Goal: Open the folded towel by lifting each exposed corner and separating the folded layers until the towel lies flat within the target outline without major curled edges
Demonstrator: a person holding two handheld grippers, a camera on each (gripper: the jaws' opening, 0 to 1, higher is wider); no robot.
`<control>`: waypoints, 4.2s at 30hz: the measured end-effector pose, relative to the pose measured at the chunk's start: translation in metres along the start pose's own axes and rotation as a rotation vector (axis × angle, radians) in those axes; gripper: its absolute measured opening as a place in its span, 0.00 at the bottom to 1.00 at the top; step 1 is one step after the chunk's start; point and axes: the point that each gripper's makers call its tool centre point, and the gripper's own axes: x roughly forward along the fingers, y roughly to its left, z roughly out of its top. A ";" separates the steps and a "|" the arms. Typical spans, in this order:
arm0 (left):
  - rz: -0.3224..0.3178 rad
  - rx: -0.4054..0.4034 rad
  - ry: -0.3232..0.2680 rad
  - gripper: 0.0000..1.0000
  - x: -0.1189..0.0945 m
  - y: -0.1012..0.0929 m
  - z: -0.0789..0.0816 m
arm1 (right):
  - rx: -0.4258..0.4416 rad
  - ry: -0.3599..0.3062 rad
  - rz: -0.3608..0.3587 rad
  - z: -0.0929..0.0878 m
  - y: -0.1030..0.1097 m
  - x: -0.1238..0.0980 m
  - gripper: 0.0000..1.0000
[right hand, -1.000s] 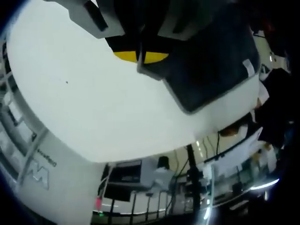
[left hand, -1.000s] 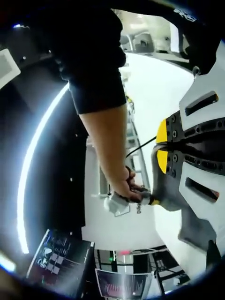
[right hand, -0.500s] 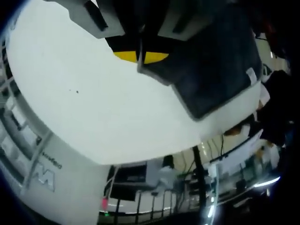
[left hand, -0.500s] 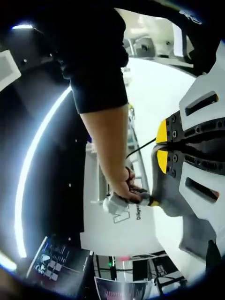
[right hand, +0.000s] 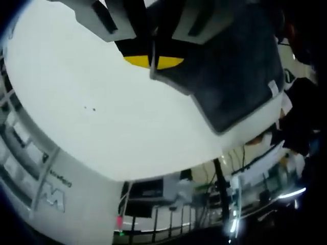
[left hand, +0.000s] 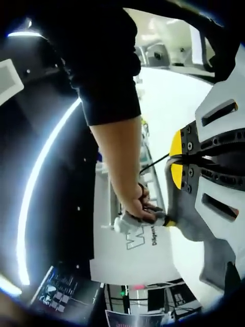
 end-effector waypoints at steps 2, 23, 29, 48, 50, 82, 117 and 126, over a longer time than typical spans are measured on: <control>-0.009 0.006 0.004 0.01 0.002 -0.003 0.001 | 0.001 -0.002 -0.002 -0.001 -0.003 -0.003 0.00; -0.086 0.028 0.008 0.01 0.024 -0.037 0.005 | -0.001 -0.002 -0.061 -0.054 -0.020 -0.038 0.00; -0.109 0.015 0.017 0.01 0.034 -0.050 -0.002 | 0.019 -0.012 -0.074 -0.069 -0.026 -0.048 0.00; -0.180 0.073 0.020 0.01 0.069 -0.085 0.002 | 0.065 -0.024 -0.120 -0.085 -0.090 -0.066 0.00; -0.185 0.077 0.019 0.01 0.072 -0.088 0.003 | 0.069 -0.027 -0.127 -0.091 -0.090 -0.070 0.00; -0.316 -0.024 0.046 0.01 0.109 -0.148 -0.002 | 0.170 -0.018 -0.165 -0.162 -0.134 -0.106 0.00; -0.435 0.014 0.040 0.01 0.164 -0.215 0.005 | 0.229 0.019 -0.272 -0.229 -0.209 -0.144 0.00; -0.466 0.013 0.042 0.01 0.175 -0.234 0.001 | 0.251 0.012 -0.286 -0.251 -0.217 -0.153 0.00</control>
